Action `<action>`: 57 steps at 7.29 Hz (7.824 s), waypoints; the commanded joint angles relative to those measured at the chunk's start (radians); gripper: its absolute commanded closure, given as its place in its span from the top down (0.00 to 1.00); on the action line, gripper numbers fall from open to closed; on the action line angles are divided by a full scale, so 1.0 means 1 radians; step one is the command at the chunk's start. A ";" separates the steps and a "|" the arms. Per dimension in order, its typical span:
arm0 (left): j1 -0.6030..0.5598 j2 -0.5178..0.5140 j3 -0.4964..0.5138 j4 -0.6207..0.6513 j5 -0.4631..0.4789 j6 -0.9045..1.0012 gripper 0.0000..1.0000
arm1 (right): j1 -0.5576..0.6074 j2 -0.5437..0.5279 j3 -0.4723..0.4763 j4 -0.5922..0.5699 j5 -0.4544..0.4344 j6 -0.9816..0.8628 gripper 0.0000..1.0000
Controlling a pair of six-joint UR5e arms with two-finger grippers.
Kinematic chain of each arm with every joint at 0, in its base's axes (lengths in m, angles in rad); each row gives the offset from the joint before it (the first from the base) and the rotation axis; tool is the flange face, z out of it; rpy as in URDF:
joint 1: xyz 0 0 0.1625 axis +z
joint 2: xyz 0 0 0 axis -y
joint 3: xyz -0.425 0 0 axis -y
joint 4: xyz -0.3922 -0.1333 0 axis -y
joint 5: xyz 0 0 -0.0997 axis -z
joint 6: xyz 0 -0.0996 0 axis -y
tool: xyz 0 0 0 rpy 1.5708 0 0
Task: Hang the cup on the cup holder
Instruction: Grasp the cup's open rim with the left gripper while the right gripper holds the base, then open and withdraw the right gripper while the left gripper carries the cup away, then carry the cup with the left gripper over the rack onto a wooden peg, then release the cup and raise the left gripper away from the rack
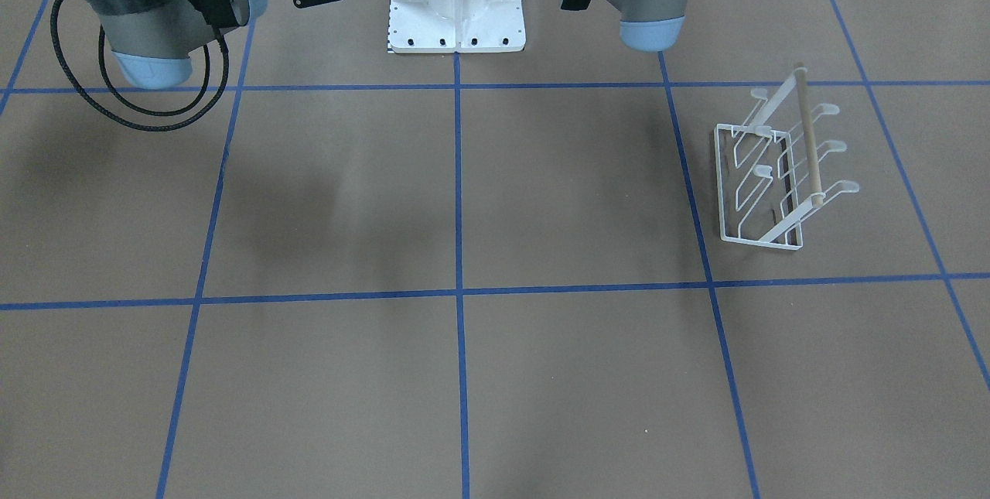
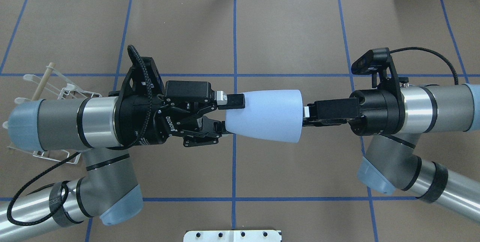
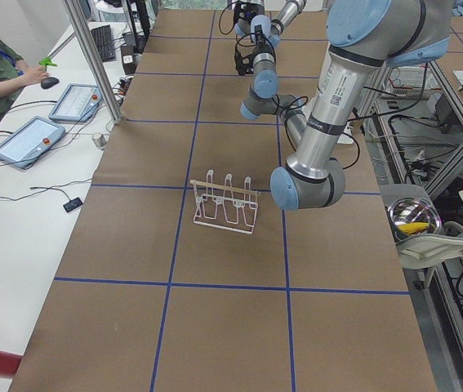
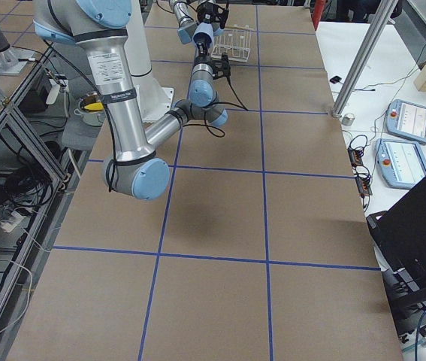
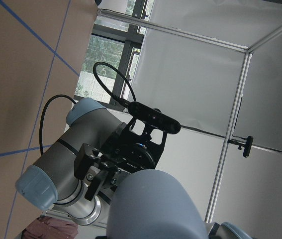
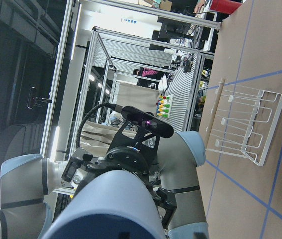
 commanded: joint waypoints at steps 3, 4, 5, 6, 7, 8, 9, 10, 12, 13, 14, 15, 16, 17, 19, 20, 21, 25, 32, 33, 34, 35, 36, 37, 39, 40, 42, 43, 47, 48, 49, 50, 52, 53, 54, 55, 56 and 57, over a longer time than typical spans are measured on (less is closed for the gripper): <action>-0.033 0.014 -0.013 0.000 -0.052 0.000 0.00 | 0.020 -0.050 0.002 0.003 0.001 0.005 1.00; -0.046 0.014 -0.013 0.000 -0.052 -0.002 0.00 | 0.023 -0.068 0.002 0.005 0.001 0.005 1.00; -0.058 0.015 -0.013 0.001 -0.052 0.000 0.00 | 0.043 -0.088 0.002 0.003 0.001 0.007 1.00; -0.060 0.015 -0.013 0.018 -0.047 0.001 0.00 | 0.108 -0.129 -0.004 0.002 0.007 0.005 1.00; -0.066 0.023 -0.012 0.050 -0.042 0.015 0.00 | 0.174 -0.151 -0.026 0.000 0.012 0.004 1.00; -0.113 0.052 -0.010 0.068 -0.042 0.018 0.00 | 0.240 -0.159 -0.075 -0.001 0.020 -0.001 1.00; -0.165 0.069 -0.010 0.101 -0.047 0.020 0.00 | 0.343 -0.150 -0.146 -0.023 0.058 -0.008 1.00; -0.225 0.069 -0.019 0.177 -0.052 0.026 0.00 | 0.427 -0.119 -0.219 -0.090 0.098 -0.095 1.00; -0.283 0.074 -0.137 0.484 -0.052 0.197 0.00 | 0.540 -0.101 -0.238 -0.357 0.135 -0.280 1.00; -0.294 0.074 -0.213 0.703 -0.045 0.318 0.00 | 0.587 -0.087 -0.230 -0.527 0.173 -0.312 1.00; -0.322 0.074 -0.282 0.918 -0.042 0.427 0.00 | 0.624 -0.096 -0.236 -0.643 0.159 -0.422 1.00; -0.352 0.071 -0.351 1.125 -0.039 0.539 0.00 | 0.649 -0.111 -0.241 -0.734 0.108 -0.568 1.00; -0.403 0.072 -0.405 1.290 -0.041 0.651 0.00 | 0.655 -0.131 -0.242 -0.830 0.045 -0.725 1.00; -0.443 0.074 -0.457 1.472 -0.041 0.802 0.00 | 0.687 -0.153 -0.239 -0.968 0.012 -0.940 1.00; -0.480 0.077 -0.509 1.775 -0.038 1.048 0.00 | 0.718 -0.185 -0.242 -1.247 0.023 -1.280 1.00; -0.482 0.110 -0.530 1.870 -0.038 1.152 0.00 | 0.721 -0.202 -0.241 -1.399 0.046 -1.462 1.00; -0.482 0.144 -0.535 1.936 -0.045 1.282 0.00 | 0.750 -0.193 -0.230 -1.575 0.125 -1.584 1.00; -0.475 0.138 -0.439 2.061 -0.192 1.389 0.00 | 0.781 -0.188 -0.176 -1.936 0.282 -1.772 1.00; -0.548 0.135 -0.254 2.061 -0.265 1.592 0.00 | 0.784 -0.191 -0.178 -1.970 0.291 -1.796 1.00; -0.548 0.137 -0.245 2.060 -0.266 1.592 0.00 | 0.784 -0.190 -0.178 -1.971 0.291 -1.796 1.00; -0.548 0.141 -0.240 2.058 -0.266 1.597 0.00 | 0.784 -0.188 -0.179 -1.970 0.291 -1.796 1.00; -0.546 0.143 -0.230 2.058 -0.266 1.606 0.00 | 0.782 -0.190 -0.179 -1.970 0.291 -1.796 1.00; -0.546 0.144 -0.208 2.055 -0.268 1.618 0.00 | 0.782 -0.190 -0.188 -1.968 0.291 -1.794 1.00; -0.546 0.144 -0.196 2.055 -0.269 1.635 0.00 | 0.782 -0.188 -0.189 -1.967 0.291 -1.794 1.00; -0.538 0.147 -0.170 2.051 -0.269 1.649 0.00 | 0.782 -0.187 -0.189 -1.966 0.288 -1.794 1.00; -0.535 0.147 -0.153 2.051 -0.282 1.650 0.00 | 0.782 -0.186 -0.189 -1.966 0.287 -1.794 1.00; -0.532 0.149 -0.127 2.047 -0.334 1.659 0.00 | 0.782 -0.186 -0.184 -1.966 0.288 -1.794 1.00; -0.528 0.149 -0.118 2.047 -0.335 1.660 0.00 | 0.782 -0.186 -0.185 -1.966 0.284 -1.794 1.00; -0.525 0.207 -0.131 1.988 -0.340 1.660 0.99 | 0.781 -0.188 -0.184 -1.960 0.279 -1.785 1.00; -0.525 0.227 -0.127 1.931 -0.332 1.658 0.99 | 0.781 -0.188 -0.181 -1.959 0.281 -1.792 1.00; -0.525 0.227 -0.134 1.928 -0.334 1.660 0.99 | 0.770 -0.187 -0.181 -1.951 0.274 -1.792 1.00; -0.526 0.229 -0.160 1.929 -0.338 1.660 0.99 | 0.770 -0.176 -0.181 -1.950 0.274 -1.796 1.00; -0.595 0.230 -0.194 1.937 -0.341 1.666 0.99 | 0.770 -0.153 -0.178 -1.953 0.197 -1.794 1.00; -0.639 0.235 -0.194 1.942 -0.364 1.714 0.99 | 0.770 -0.150 -0.178 -1.953 0.137 -1.794 1.00; -0.694 0.250 -0.184 1.942 -0.401 1.777 0.99 | 0.772 -0.150 -0.191 -1.953 0.142 -1.794 1.00; -0.749 0.302 -0.182 1.939 -0.415 1.846 0.99 | 0.781 -0.162 -0.189 -1.954 0.146 -1.789 1.00; -0.824 0.316 -0.147 1.934 -0.439 1.857 0.99 | 0.801 -0.167 -0.192 -1.954 0.152 -1.791 1.00; -0.887 0.325 -0.109 1.925 -0.500 1.867 0.99 | 0.822 -0.177 -0.193 -1.954 0.176 -1.817 1.00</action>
